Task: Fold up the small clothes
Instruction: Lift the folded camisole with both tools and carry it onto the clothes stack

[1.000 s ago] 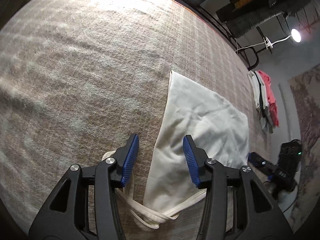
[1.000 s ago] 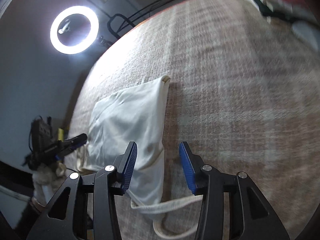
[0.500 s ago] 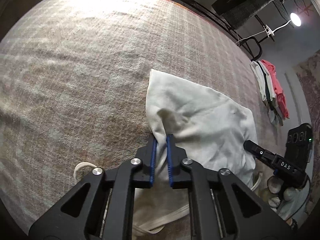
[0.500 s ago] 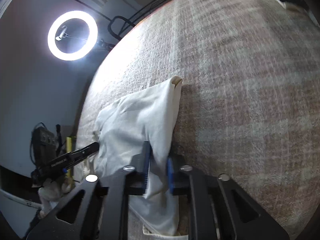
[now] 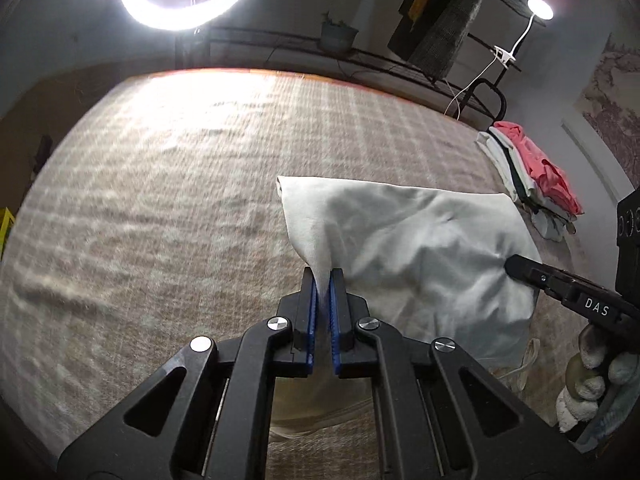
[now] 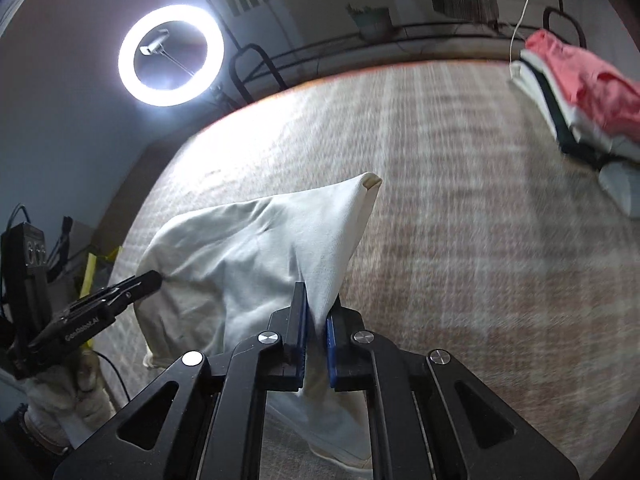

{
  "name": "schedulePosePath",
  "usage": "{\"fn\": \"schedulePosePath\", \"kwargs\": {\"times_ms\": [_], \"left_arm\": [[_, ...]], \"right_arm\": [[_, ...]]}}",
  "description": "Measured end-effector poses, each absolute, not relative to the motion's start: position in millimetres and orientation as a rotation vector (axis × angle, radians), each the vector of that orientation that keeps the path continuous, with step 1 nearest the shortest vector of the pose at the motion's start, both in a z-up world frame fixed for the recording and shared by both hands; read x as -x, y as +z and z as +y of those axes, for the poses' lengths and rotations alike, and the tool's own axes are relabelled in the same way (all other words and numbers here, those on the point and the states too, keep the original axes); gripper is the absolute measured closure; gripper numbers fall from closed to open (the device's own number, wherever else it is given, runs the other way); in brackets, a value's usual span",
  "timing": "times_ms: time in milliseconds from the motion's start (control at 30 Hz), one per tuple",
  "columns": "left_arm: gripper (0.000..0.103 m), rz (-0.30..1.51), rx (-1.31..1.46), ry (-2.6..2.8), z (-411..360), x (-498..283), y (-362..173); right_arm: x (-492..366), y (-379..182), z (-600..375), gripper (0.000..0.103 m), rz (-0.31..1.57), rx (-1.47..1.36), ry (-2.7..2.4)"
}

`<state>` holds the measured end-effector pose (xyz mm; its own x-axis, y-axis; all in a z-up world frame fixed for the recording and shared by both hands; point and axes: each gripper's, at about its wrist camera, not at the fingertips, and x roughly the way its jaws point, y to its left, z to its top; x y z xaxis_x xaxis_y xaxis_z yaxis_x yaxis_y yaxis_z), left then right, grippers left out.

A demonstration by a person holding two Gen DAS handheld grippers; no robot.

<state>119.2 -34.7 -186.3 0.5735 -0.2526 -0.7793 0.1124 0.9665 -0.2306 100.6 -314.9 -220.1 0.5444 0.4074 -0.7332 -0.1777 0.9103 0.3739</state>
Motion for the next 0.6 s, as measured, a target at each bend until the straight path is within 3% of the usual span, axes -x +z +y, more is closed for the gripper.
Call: {"fn": "schedulePosePath", "kwargs": {"times_ms": [600], "left_arm": [[0.099, 0.714, 0.012, -0.316, -121, -110, -122]], "right_arm": [[-79, -163, -375, 0.097, 0.770, -0.225, 0.268]]}}
